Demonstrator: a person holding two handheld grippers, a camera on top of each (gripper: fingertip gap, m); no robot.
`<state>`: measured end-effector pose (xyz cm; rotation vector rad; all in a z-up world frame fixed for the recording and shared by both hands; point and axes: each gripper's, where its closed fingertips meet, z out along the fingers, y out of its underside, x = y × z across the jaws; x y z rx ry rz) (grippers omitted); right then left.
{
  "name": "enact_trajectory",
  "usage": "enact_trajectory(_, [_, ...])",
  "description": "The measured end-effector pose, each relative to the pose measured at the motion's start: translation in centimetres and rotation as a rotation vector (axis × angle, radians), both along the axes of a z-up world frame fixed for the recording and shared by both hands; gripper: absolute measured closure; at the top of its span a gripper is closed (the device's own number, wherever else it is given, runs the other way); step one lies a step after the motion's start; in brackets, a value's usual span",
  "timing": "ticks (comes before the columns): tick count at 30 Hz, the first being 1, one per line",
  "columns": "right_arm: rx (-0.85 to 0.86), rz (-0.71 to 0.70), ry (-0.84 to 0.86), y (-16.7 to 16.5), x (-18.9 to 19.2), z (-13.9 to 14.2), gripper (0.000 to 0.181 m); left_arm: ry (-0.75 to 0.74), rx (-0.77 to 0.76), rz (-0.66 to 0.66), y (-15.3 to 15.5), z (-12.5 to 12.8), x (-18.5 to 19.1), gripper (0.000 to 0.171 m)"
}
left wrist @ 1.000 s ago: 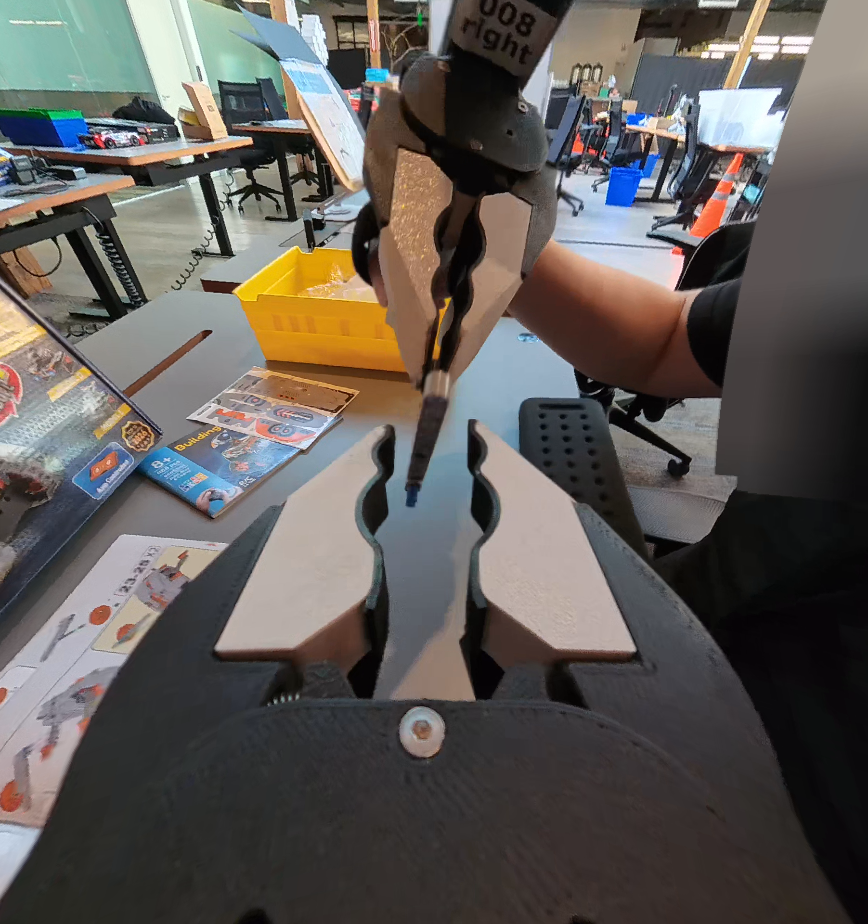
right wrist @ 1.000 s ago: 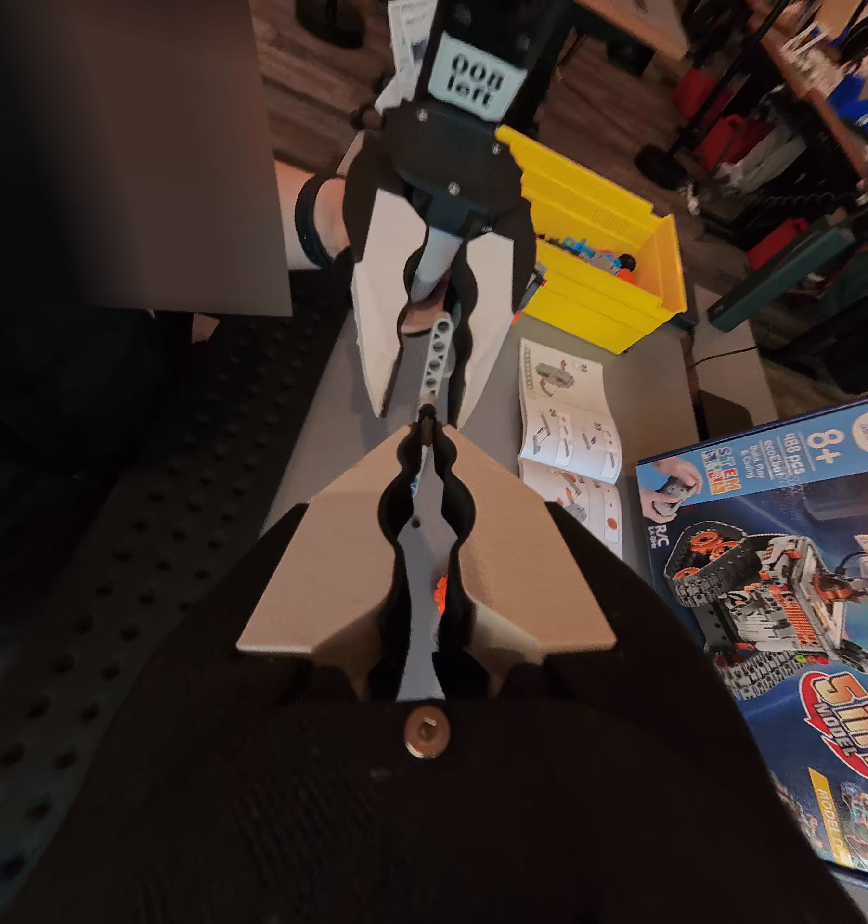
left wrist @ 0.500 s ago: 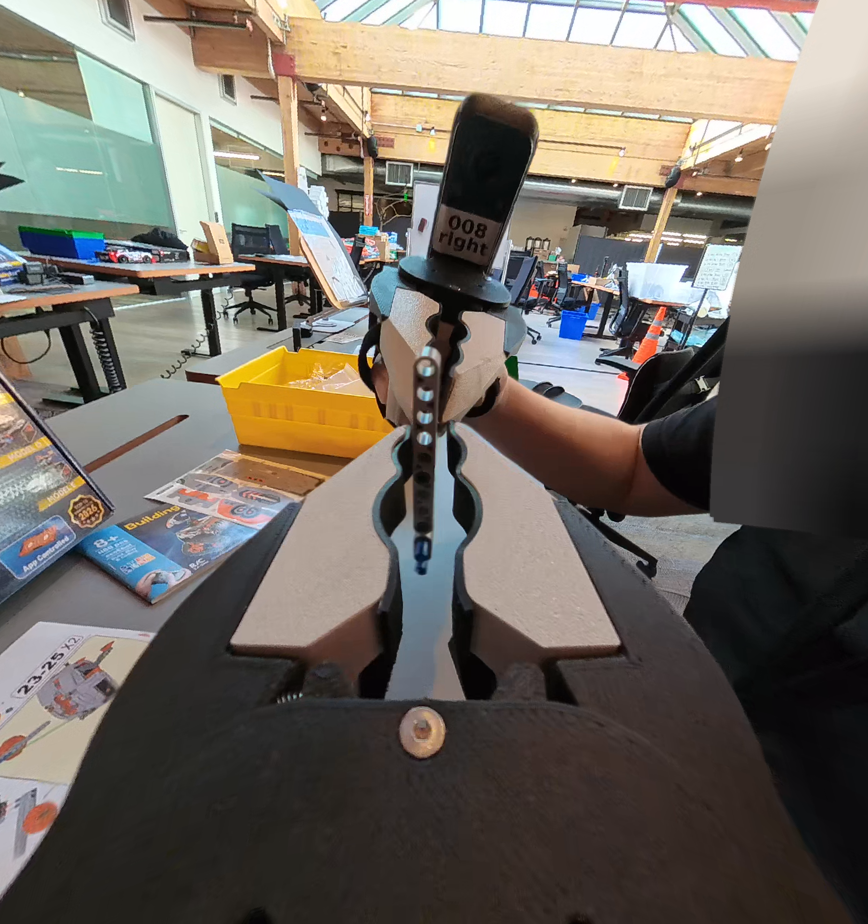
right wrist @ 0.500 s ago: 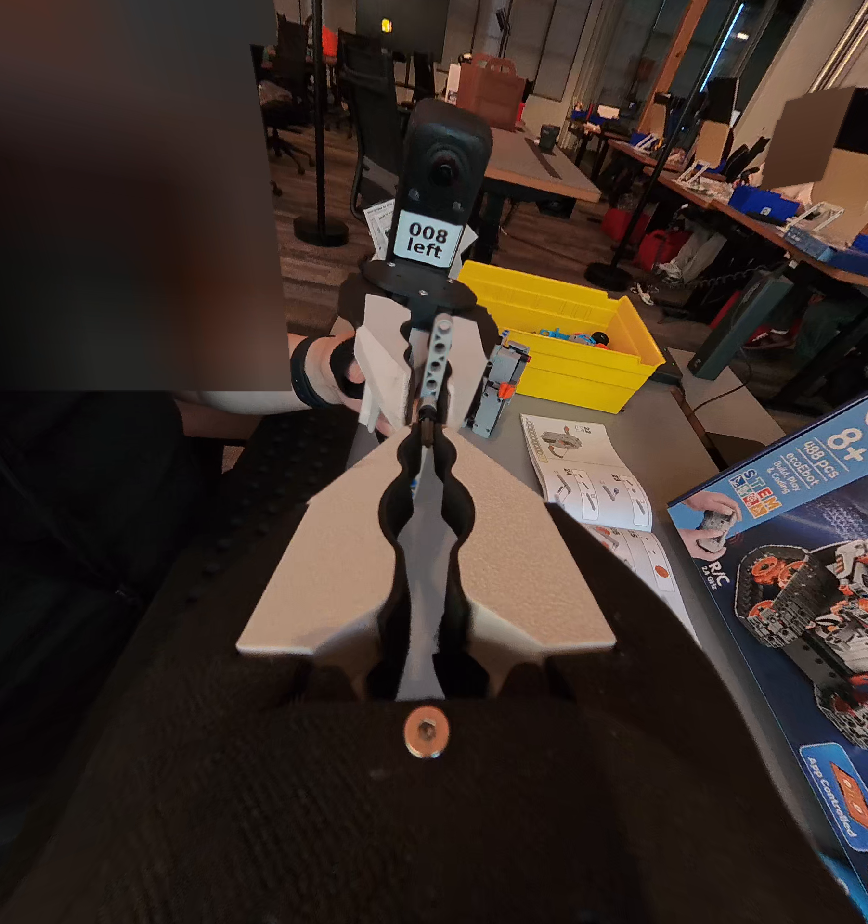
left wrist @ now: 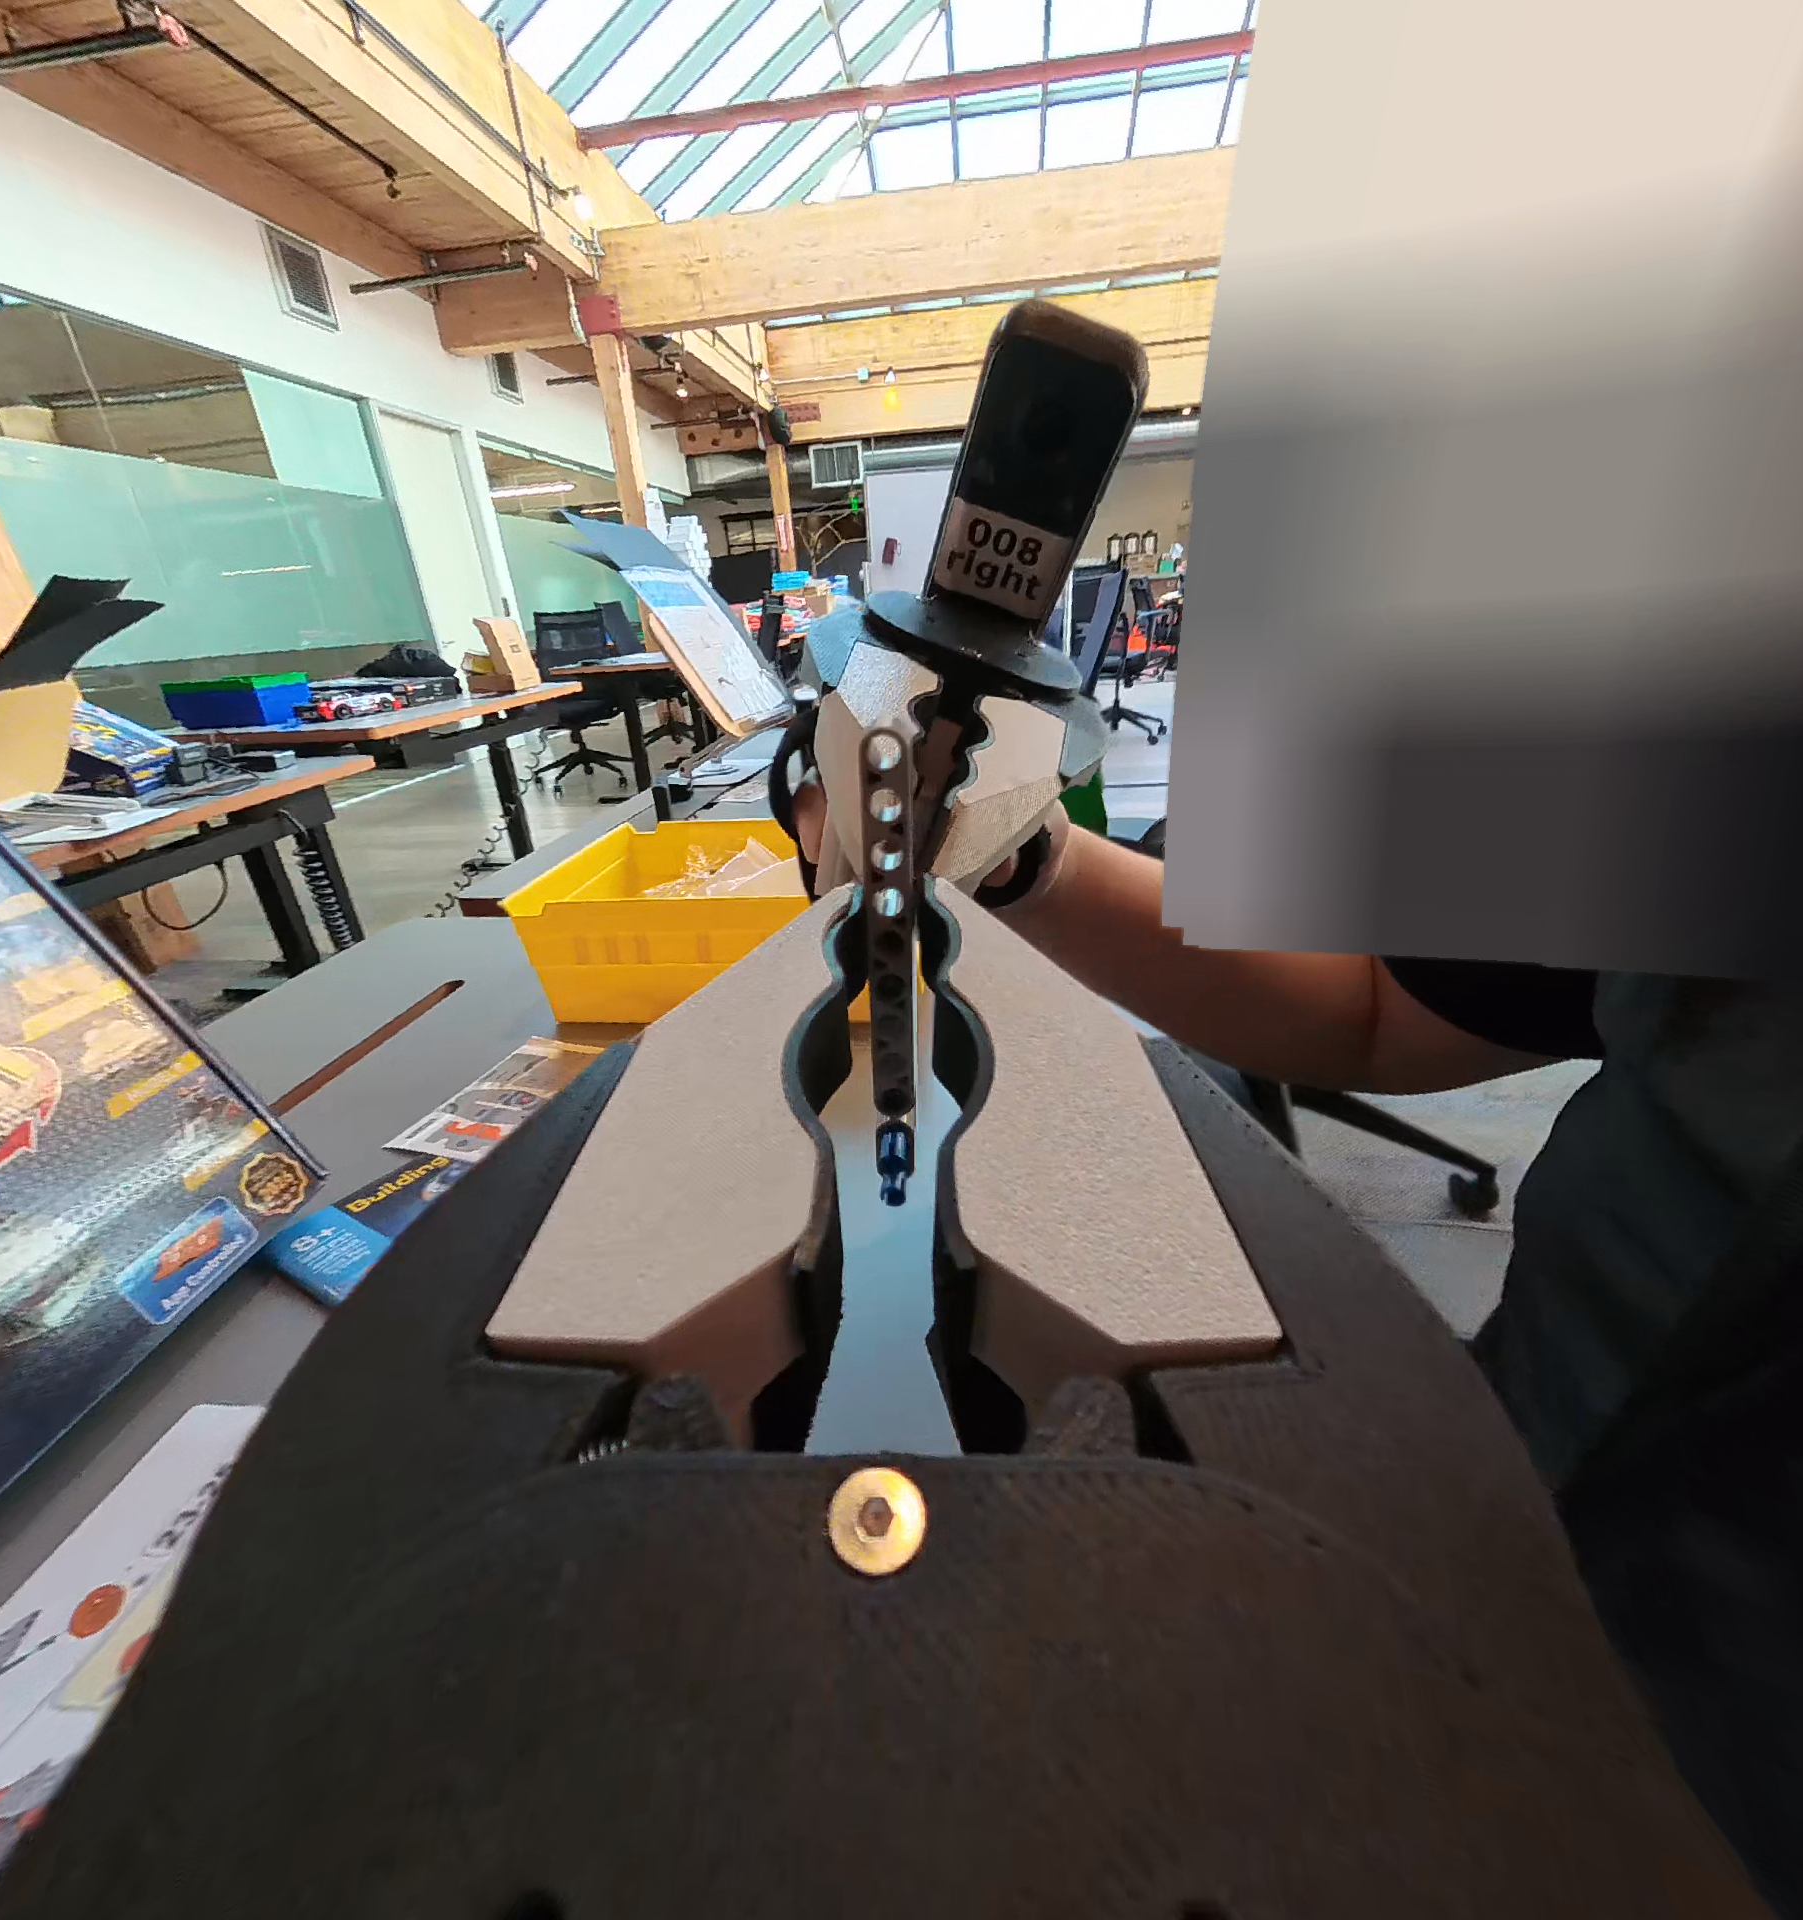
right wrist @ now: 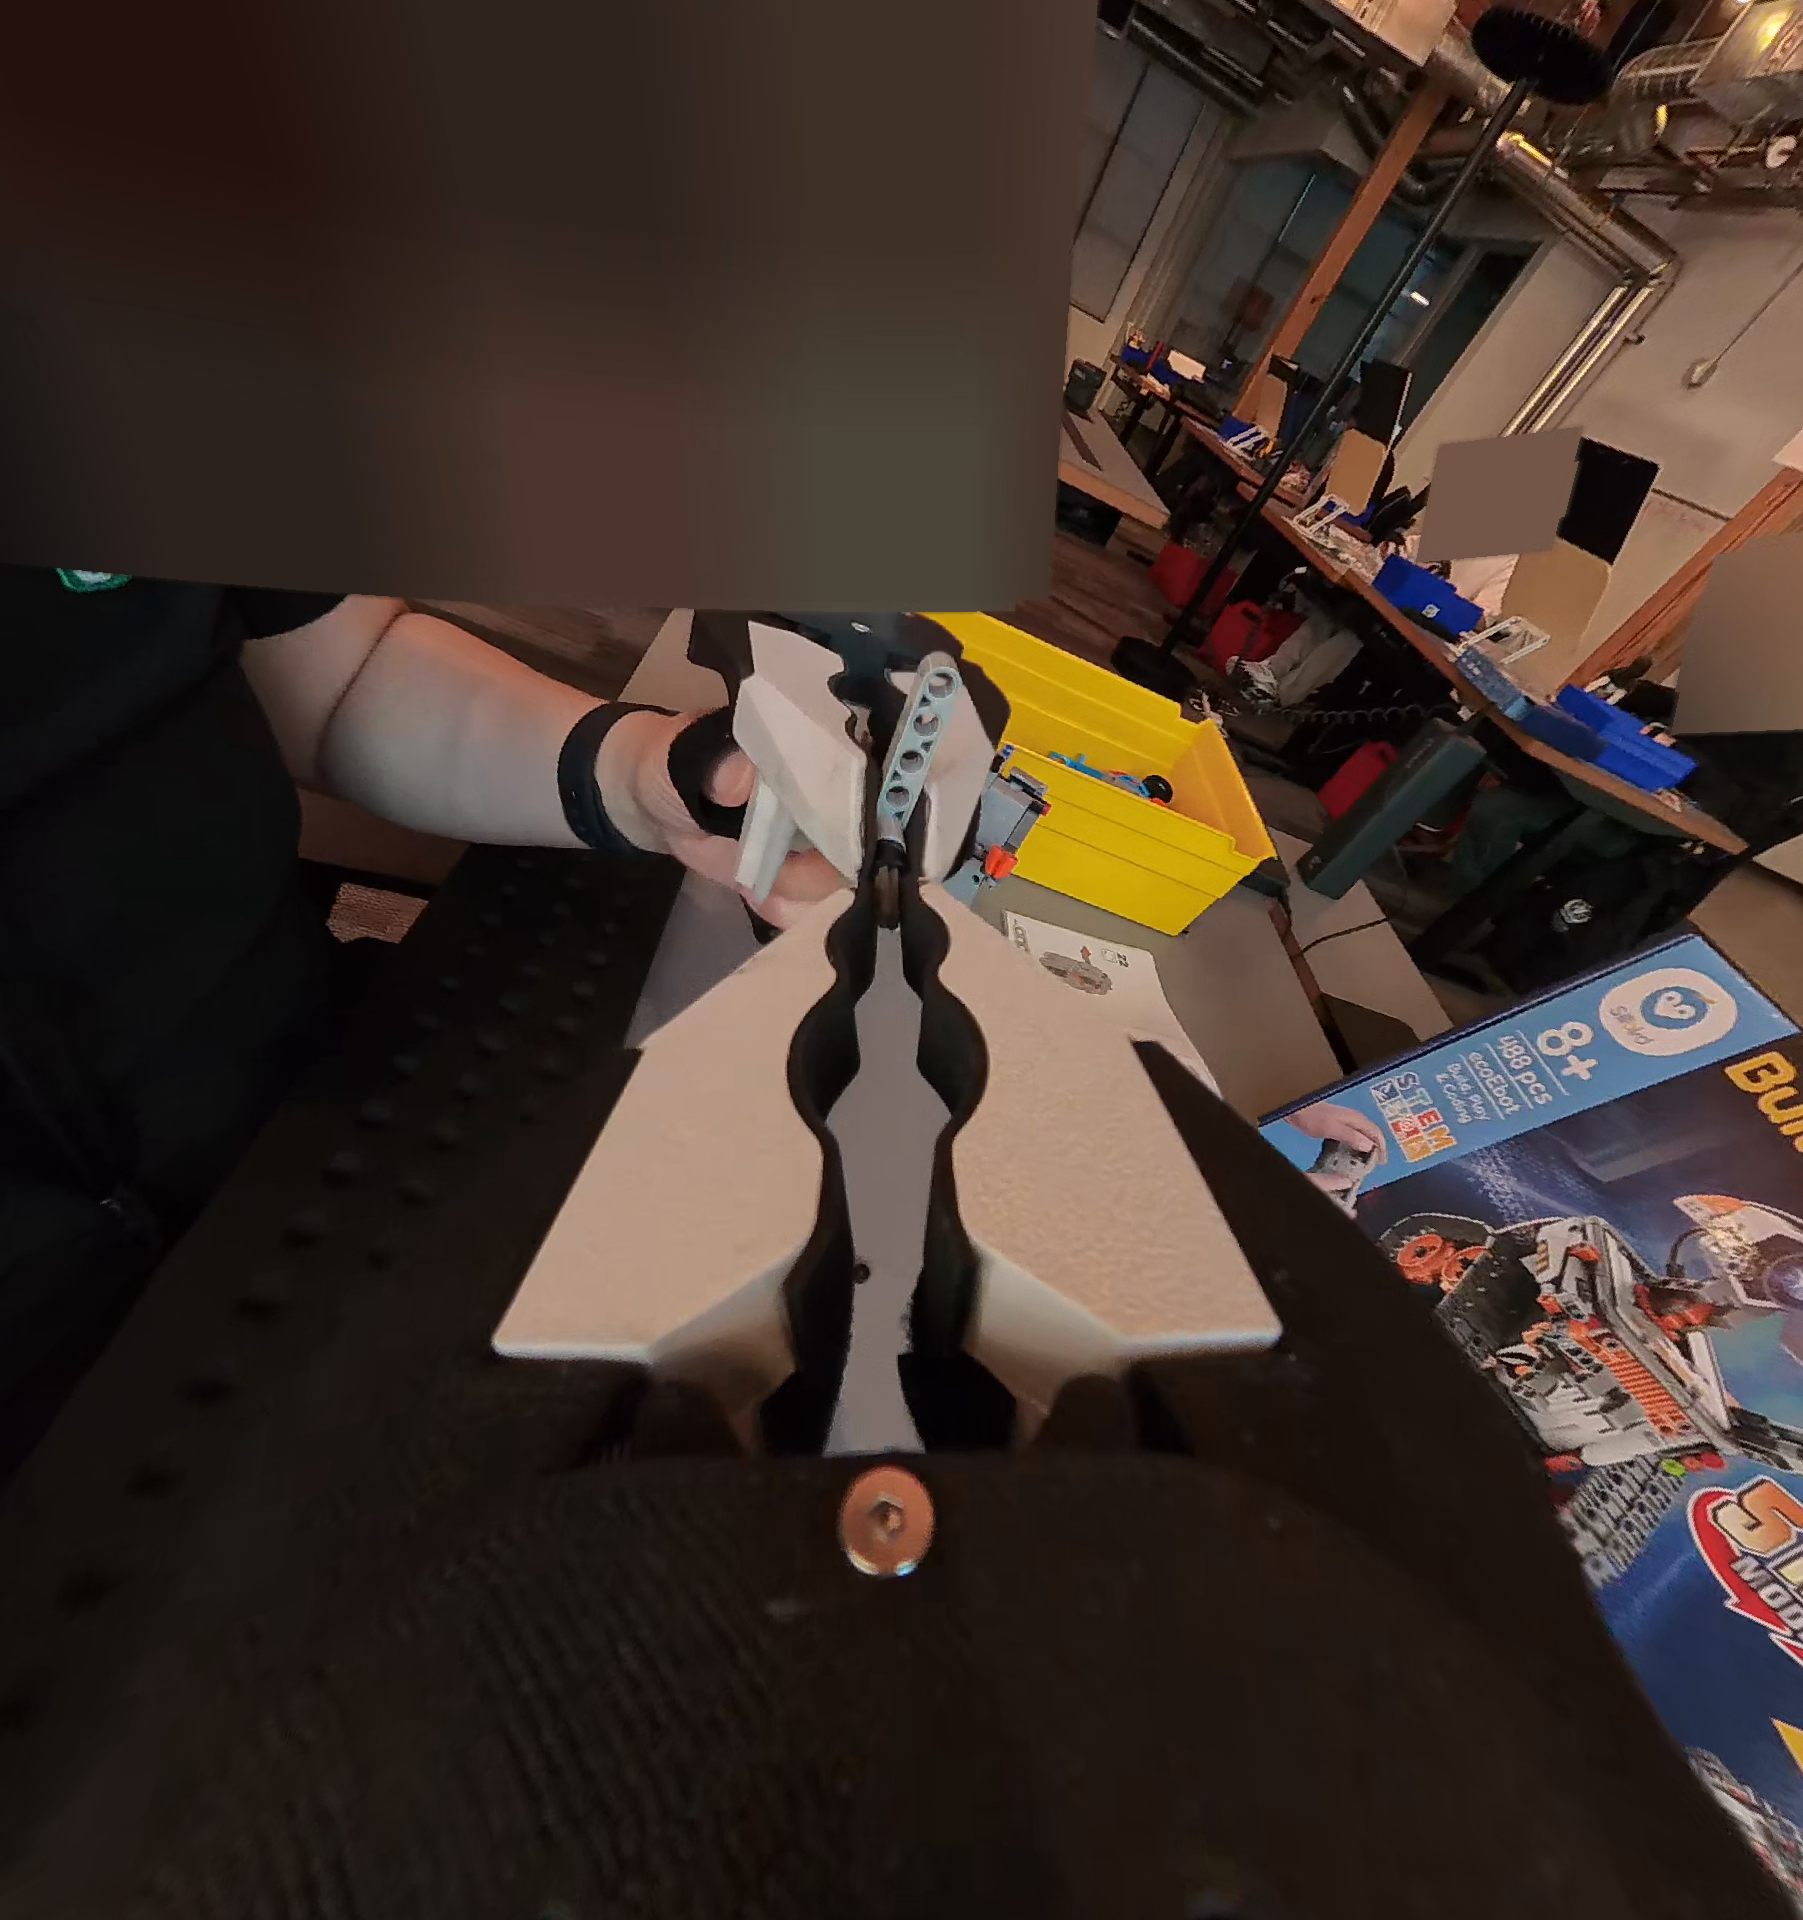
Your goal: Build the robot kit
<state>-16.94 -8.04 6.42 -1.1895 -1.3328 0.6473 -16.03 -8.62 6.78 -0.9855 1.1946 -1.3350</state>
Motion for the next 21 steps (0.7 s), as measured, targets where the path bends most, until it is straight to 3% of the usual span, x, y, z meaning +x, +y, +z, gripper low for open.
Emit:
enact_trajectory(9, [0.113, 0.01, -0.007, -1.6, -0.3, 0.6, 0.178, 0.026, 0.162, 0.033, -1.7, 0.6, -0.3, 0.167])
enact_trajectory(17, [0.159, 0.004, -0.017, -2.1, -0.3, 1.1, 0.178, 0.009, 0.164, 0.011, -2.3, 1.0, -0.3, 0.167])
enact_trajectory(21, [0.281, -0.13, 0.007, -1.3, -0.4, 1.9, 0.179, -0.037, 0.1, 0.09, -1.0, 1.8, -0.7, 0.156])
